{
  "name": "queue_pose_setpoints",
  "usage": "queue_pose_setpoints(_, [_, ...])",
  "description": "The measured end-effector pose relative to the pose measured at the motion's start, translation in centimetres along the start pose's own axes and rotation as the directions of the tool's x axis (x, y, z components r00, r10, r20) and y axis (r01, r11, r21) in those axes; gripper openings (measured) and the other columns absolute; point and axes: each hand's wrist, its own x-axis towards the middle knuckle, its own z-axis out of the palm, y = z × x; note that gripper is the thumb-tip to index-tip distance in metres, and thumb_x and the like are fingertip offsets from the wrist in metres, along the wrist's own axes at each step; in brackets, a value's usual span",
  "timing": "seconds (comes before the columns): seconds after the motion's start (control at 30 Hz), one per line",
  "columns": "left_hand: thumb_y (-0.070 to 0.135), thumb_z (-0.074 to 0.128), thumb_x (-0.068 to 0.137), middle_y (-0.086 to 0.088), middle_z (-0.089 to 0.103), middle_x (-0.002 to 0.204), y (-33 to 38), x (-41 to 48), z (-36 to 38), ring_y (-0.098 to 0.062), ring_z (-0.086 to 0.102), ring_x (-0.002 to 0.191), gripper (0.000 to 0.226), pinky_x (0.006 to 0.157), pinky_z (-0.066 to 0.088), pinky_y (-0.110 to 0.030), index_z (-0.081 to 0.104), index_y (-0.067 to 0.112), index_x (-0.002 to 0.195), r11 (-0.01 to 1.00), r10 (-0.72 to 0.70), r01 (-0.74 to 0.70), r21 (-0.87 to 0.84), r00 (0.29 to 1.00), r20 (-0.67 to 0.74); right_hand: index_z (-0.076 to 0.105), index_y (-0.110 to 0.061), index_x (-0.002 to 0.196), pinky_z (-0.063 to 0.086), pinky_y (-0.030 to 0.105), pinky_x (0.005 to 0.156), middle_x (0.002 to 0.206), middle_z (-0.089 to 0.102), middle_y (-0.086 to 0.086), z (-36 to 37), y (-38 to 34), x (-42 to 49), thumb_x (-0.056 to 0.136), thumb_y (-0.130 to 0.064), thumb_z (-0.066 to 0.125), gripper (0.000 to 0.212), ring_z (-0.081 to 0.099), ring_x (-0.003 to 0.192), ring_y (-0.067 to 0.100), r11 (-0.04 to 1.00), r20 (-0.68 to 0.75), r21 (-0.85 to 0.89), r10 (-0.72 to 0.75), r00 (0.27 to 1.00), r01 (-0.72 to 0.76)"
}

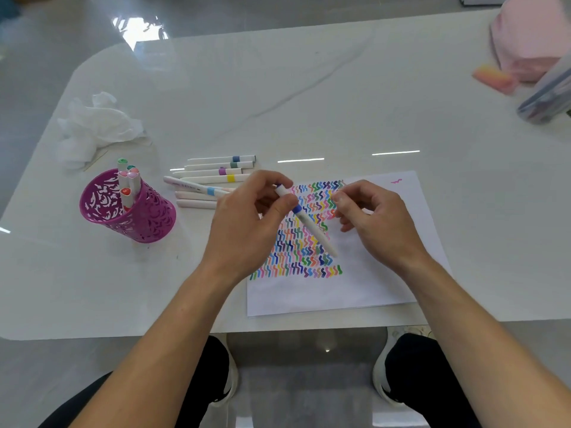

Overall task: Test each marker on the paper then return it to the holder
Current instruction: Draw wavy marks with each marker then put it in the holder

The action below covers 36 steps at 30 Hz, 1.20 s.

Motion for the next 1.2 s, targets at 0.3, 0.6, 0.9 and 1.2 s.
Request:
queue_pose_setpoints(0.3, [0.032, 0.069, 0.095, 0.006, 0.076, 0.072, 0.6, -0.2, 2.4, -0.006, 0.071, 0.064, 0.013, 0.069, 0.060, -0.040, 0.066, 0.020, 0.092, 0.977, -0.200, 0.207, -0.043, 0.972, 0.121, 0.070, -0.037, 0.106, 0.058, 0.029, 0.074, 0.086, 0.076, -0.005, -0.6, -0.6, -1.2, 0.089, -0.055, 0.073, 0.025, 0.074, 0.078, 0.011, 0.997, 0.348, -0.038, -0.046, 0.936, 0.063])
queue_pose_setpoints(0.6, [0.041, 0.060, 0.099, 0.011, 0.075, 0.071, 0.4, -0.5, 3.7, 0.003, 0.065, 0.059, 0.021, 0.058, 0.048, -0.018, 0.067, 0.023, 0.090, 0.959, -0.280, 0.243, 0.143, 0.881, 0.381, 0.073, -0.029, 0.100, 0.057, 0.045, 0.080, 0.085, 0.077, -0.004, -1.7, 0.4, -1.5, 0.096, -0.034, 0.073, 0.006, 0.072, 0.082, 0.021, 0.947, 0.387, -0.254, -0.086, 0.918, 0.195])
queue_pose_setpoints(0.9, [0.040, 0.048, 0.105, 0.008, 0.069, 0.066, 0.7, -0.3, 4.1, 0.005, 0.057, 0.053, 0.038, 0.051, 0.036, -0.010, 0.065, 0.024, 0.074, 0.954, -0.232, 0.124, 0.272, 0.880, 0.414, 0.077, -0.035, 0.105, 0.044, 0.031, 0.058, 0.056, 0.056, -0.020, -1.8, 0.6, -1.9, 0.098, -0.043, 0.067, 0.015, 0.053, 0.055, 0.006, 0.889, 0.327, -0.361, -0.162, 0.931, 0.281])
queue_pose_setpoints(1.2, [0.034, 0.055, 0.103, 0.006, 0.070, 0.064, 0.9, -0.5, 3.9, 0.001, 0.055, 0.051, 0.035, 0.048, 0.040, -0.011, 0.071, 0.023, 0.074, 0.961, -0.272, 0.234, 0.146, 0.894, 0.355, 0.076, -0.047, 0.117, 0.048, 0.029, 0.059, 0.079, 0.078, -0.010, -1.5, 0.6, -2.0, 0.099, -0.053, 0.062, 0.024, 0.055, 0.056, 0.007, 0.849, 0.302, -0.436, -0.175, 0.937, 0.299])
